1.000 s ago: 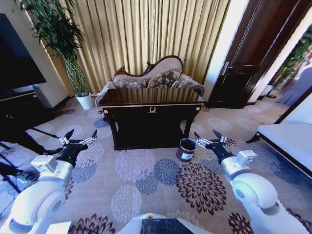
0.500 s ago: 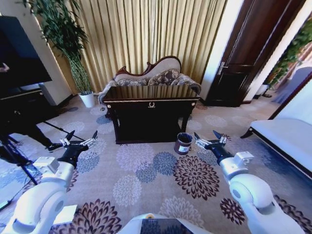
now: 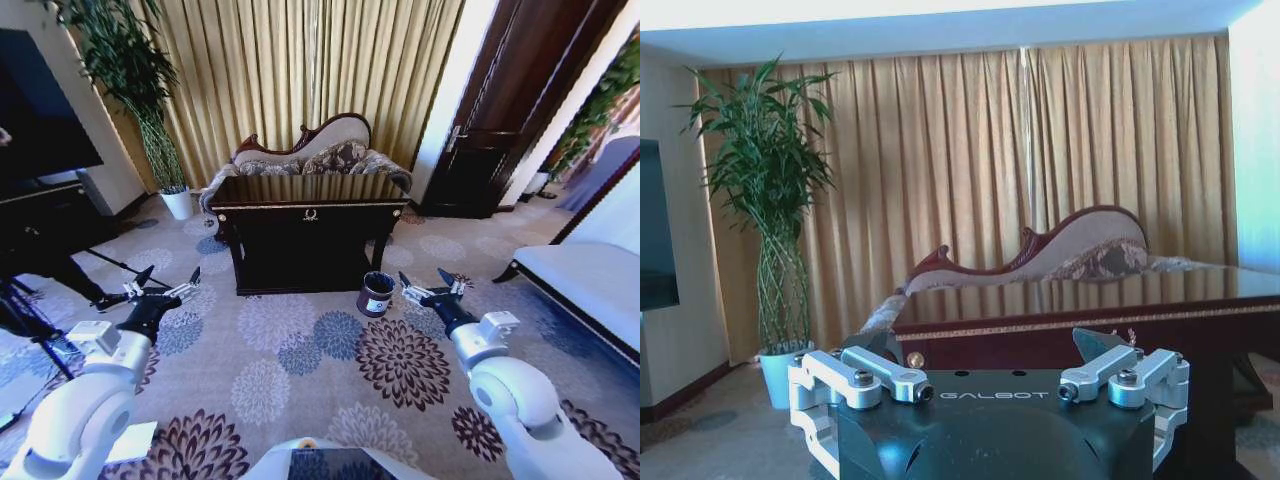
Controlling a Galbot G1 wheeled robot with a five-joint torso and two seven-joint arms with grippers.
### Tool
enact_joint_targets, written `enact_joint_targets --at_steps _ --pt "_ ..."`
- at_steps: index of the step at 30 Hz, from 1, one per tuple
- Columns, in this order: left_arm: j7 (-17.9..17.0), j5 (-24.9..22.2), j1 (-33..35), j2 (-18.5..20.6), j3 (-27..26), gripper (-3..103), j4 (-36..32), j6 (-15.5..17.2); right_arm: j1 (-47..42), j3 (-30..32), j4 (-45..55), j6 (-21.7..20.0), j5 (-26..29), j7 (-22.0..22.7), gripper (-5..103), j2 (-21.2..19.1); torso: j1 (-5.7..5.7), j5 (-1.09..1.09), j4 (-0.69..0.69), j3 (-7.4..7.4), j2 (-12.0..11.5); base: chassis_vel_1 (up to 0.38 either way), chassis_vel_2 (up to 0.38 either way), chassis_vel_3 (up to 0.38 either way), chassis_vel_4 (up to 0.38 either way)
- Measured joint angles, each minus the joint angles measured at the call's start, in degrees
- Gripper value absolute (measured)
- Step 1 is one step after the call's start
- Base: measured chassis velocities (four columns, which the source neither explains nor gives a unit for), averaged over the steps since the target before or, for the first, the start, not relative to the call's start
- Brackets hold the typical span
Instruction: Move to the front of the table and place the trash on the table into the trash bin.
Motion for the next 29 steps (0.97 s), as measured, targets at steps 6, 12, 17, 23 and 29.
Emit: enact_joint_targets --at_steps 6,12,17,23,29 --pt "0.6 -0.84 0.25 -1.05 0.05 100 0.45 -2.82 0.9 -0.47 1.08 2.04 2.31 0.03 100 0.17 -0.01 0.0 0.0 0.0 0.0 0.0 0.0 0.0 0.0" --pt "0.65 0.01 1.22 -2.02 -0.04 100 0.52 -2.6 1.1 -0.62 1.46 2.52 2.2 0.06 100 0.24 -0.01 0.0 0.0 0.0 0.01 0.0 0.0 0.0 0.0" --pt "0.63 0.05 1.13 -1.65 -0.54 100 0.29 -1.49 1.09 -0.32 1.47 2.52 2.11 0.08 100 0.09 0.0 0.0 0.0 0.0 0.01 0.0 0.0 0.0 0.0" --pt "0.44 0.03 1.04 -1.36 -0.67 100 -0.1 -1.05 1.14 -0.27 1.49 2.47 1.75 0.09 100 0.0 -0.01 0.0 0.0 0.0 0.01 0.0 0.0 0.0 0.0" --pt "0.45 0.01 0.8 -1.23 -0.65 100 -0.09 -1.06 1.02 -0.18 1.45 2.29 1.58 0.1 100 -0.03 -0.01 0.0 0.0 0.0 0.01 0.0 0.0 0.0 0.0"
